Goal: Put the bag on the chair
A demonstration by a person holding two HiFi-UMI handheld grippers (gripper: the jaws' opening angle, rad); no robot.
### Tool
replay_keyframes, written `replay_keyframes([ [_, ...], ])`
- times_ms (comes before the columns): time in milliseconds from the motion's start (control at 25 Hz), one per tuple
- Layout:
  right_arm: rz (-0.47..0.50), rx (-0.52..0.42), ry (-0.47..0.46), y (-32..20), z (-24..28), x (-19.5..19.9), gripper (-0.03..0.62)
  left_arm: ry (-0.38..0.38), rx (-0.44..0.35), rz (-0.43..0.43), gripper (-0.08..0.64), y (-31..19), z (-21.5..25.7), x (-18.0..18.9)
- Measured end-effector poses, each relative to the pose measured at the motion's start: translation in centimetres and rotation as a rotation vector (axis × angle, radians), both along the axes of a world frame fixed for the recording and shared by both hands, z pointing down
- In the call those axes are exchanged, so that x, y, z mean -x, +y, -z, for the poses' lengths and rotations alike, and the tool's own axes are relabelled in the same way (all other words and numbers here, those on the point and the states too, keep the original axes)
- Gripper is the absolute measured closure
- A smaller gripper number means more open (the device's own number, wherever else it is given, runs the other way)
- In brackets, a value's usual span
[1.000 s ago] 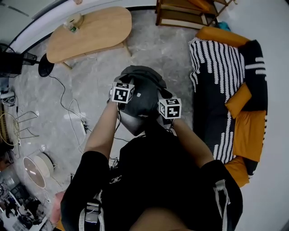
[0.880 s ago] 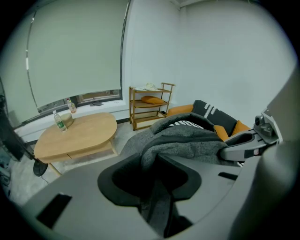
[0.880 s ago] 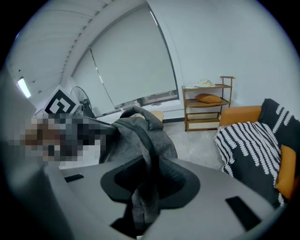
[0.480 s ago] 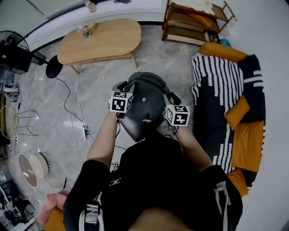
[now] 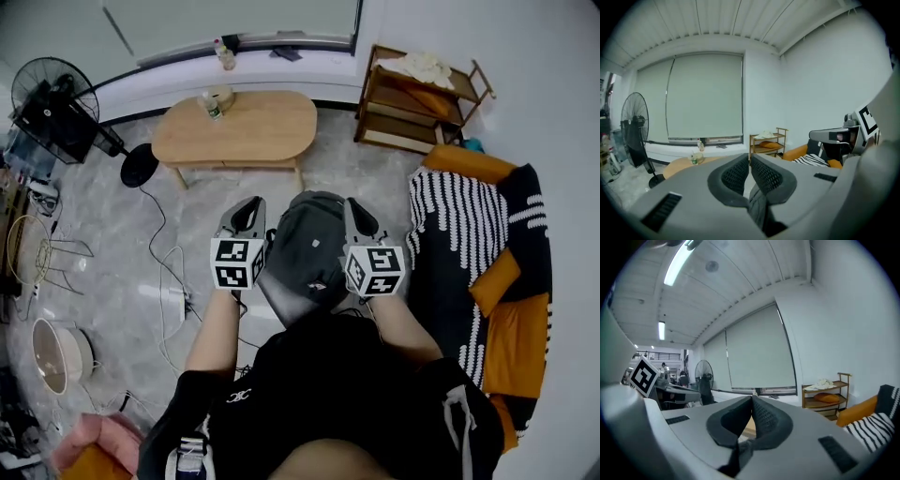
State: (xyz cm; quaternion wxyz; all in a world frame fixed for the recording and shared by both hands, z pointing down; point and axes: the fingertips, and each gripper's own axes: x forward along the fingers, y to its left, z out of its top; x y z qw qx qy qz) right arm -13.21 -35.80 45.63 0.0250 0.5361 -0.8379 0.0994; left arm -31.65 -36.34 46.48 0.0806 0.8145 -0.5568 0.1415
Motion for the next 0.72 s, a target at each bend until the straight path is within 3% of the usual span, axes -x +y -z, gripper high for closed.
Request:
replay_keyframes([
  [240,0.039,-0.089,0.003,1.9,4.2,1.4,0.583,0.061,-0.139,0.105,0.528,4.9,6.0,4.0],
  [360,0.024,-0.118,0.003,1.9,5.5,1.3,0.583,0.053,-0.181,0.119,0.528,5.9,7.6,4.8],
  [720,0.021,-0.136,0.013,2.3,6.0,1.8,0.583,0.033,-0.193,0.137,0.528,5.8,8.0,5.2],
])
